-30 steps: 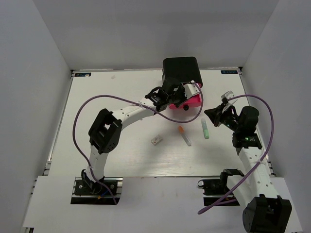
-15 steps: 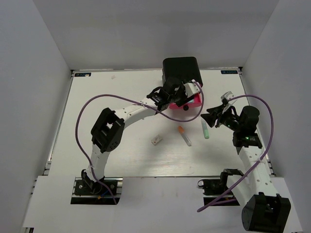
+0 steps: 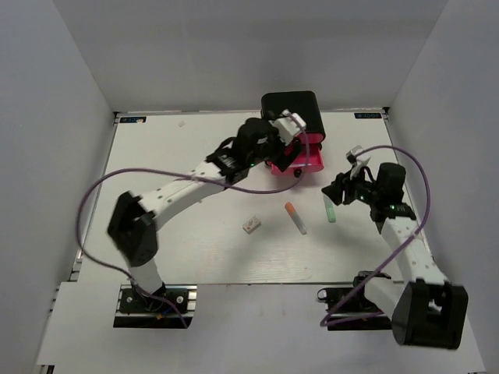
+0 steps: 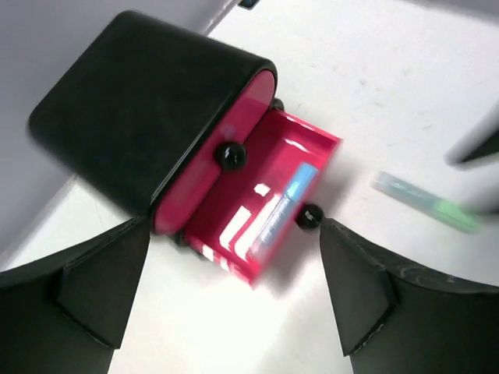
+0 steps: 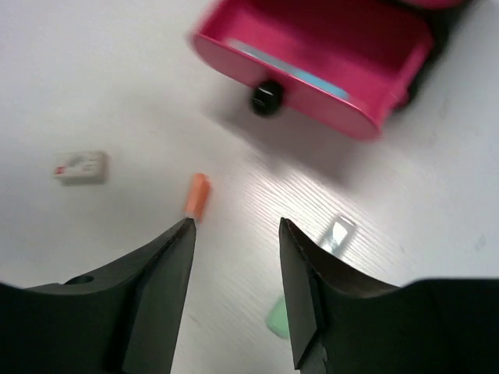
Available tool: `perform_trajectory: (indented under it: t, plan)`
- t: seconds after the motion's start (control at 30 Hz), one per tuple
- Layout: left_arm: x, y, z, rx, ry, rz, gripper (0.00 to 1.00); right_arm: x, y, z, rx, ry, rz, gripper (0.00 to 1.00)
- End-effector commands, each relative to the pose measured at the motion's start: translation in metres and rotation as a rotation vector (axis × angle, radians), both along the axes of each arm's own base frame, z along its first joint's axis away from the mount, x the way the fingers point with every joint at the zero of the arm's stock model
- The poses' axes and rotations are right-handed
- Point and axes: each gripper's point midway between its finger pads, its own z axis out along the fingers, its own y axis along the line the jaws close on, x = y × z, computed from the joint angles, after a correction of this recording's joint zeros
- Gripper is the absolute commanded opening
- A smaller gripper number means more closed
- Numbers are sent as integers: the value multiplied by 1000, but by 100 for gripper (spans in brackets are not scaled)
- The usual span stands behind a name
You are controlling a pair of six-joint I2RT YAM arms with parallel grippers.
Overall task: Sort the stationery into containers
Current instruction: Pick up the stationery from the corner of the board.
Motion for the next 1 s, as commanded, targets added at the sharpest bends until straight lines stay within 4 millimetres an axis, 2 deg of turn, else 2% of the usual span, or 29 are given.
perform_trajectory:
  t: [0.0,0.03,0.07,0.1,0.13,0.17,0.2,0.3,0.33,0.37,0.4,0.43,0.47,0.57,0.63,0.67,0.8,0.83,0.97]
  plan:
    - [-42,57,79,-277,75,151,100,31,-39,-19,-118,161,-241,52]
    - [-51,69,75,-305,112,187,100,36,-46,-35,-153,269,-273,52]
    - [-63,82,46,-285,181,223,100,39,-51,-41,-176,292,-300,54]
    - [-71,100,35,-319,252,317,100,39,-53,-47,-194,314,-305,54]
    - [-85,121,42,-368,270,370,100,42,-61,-49,-228,311,-346,56]
    - [-95,137,13,-347,334,435,100,42,-62,-50,-241,309,-353,58]
    - [-106,158,-6,-313,382,517,100,42,-64,-52,-255,309,-362,60]
    - [-142,192,-36,-318,475,584,100,36,-68,-71,-307,363,-369,63]
    - [-152,201,-53,-314,513,610,100,36,-69,-74,-318,374,-369,63]
    - [-157,208,-56,-321,517,625,100,35,-71,-87,-335,422,-369,63]
    - [-165,219,-52,-335,510,638,100,33,-71,-91,-342,438,-368,63]
    - [-169,226,-54,-334,505,646,100,32,-61,-95,-355,442,-338,63]
    - [-173,233,-61,-328,508,669,100,31,-61,-101,-366,454,-339,63]
    - [-186,250,-67,-328,498,682,100,30,-54,-113,-378,480,-316,63]
    - [-192,257,-73,-327,499,683,100,31,-54,-122,-391,505,-323,63]
    - [-194,258,-64,-369,488,674,100,31,-51,-123,-392,504,-316,63]
    - [-198,263,-53,-413,468,659,100,33,-45,-133,-410,521,-302,63]
    - [-199,263,-58,-402,473,663,100,32,-48,-138,-423,536,-314,61]
    - [-199,261,-54,-419,471,649,100,28,-50,-150,-451,564,-316,56]
